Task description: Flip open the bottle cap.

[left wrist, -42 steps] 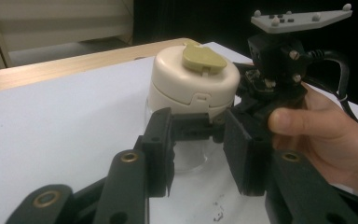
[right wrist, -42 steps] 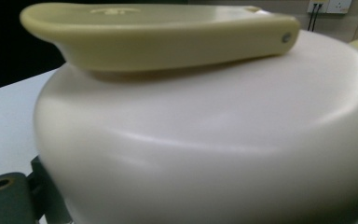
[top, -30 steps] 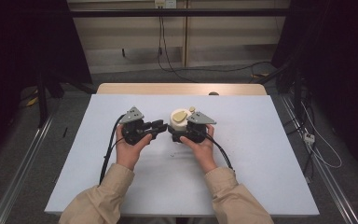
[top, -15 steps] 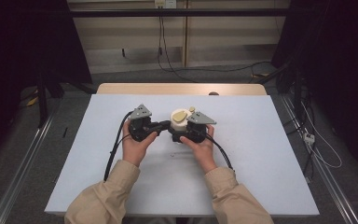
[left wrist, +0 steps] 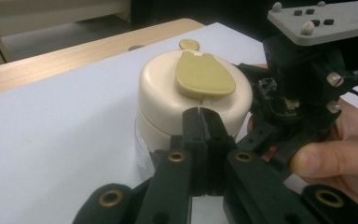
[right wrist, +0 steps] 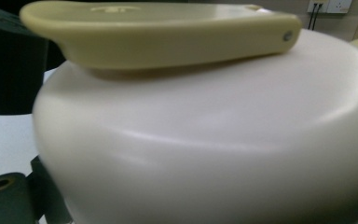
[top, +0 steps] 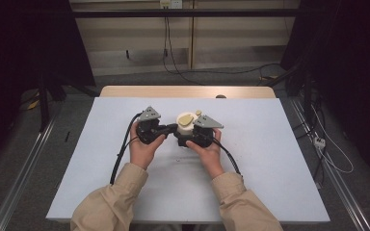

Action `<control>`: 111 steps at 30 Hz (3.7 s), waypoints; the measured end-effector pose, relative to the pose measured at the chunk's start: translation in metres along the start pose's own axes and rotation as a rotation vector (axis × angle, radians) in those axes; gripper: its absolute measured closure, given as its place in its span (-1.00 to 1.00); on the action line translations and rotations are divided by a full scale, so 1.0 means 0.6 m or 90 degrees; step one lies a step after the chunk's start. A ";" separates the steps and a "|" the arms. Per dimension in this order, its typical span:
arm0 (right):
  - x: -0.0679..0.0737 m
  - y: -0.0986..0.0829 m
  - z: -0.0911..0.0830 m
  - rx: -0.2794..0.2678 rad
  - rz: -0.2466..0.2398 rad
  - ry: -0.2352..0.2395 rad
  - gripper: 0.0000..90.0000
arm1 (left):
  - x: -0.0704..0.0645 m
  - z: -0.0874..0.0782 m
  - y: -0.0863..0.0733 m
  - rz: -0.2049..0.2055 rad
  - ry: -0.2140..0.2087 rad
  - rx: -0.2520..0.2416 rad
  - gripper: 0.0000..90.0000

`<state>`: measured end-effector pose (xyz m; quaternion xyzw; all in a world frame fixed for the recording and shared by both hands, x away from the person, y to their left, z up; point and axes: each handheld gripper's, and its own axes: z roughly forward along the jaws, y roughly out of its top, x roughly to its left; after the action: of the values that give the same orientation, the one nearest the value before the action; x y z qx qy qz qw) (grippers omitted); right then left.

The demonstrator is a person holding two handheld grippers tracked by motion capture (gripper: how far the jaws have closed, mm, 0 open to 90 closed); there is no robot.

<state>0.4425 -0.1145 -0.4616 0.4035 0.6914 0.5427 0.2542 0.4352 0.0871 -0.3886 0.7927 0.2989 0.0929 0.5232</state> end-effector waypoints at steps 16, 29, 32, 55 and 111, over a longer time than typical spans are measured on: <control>0.000 0.000 0.000 -0.001 -0.002 -0.001 -0.86 | -0.004 0.005 0.009 0.012 0.007 0.010 1.00; 0.000 0.000 0.000 -0.001 -0.004 -0.001 -0.86 | -0.005 0.006 0.017 0.009 0.007 0.008 1.00; 0.000 -0.001 0.000 -0.001 -0.004 -0.001 -0.86 | -0.004 0.006 0.018 0.002 0.004 0.004 1.00; 0.000 -0.001 0.001 -0.001 -0.005 -0.002 -0.86 | -0.008 0.011 0.030 0.005 0.011 -0.003 1.00; 0.001 0.001 0.000 0.003 -0.006 -0.001 -0.86 | -0.006 0.029 0.050 0.000 0.019 -0.011 1.00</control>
<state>0.4424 -0.1140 -0.4613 0.4012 0.6943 0.5396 0.2565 0.4517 0.0632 -0.3691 0.7865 0.3058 0.1075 0.5257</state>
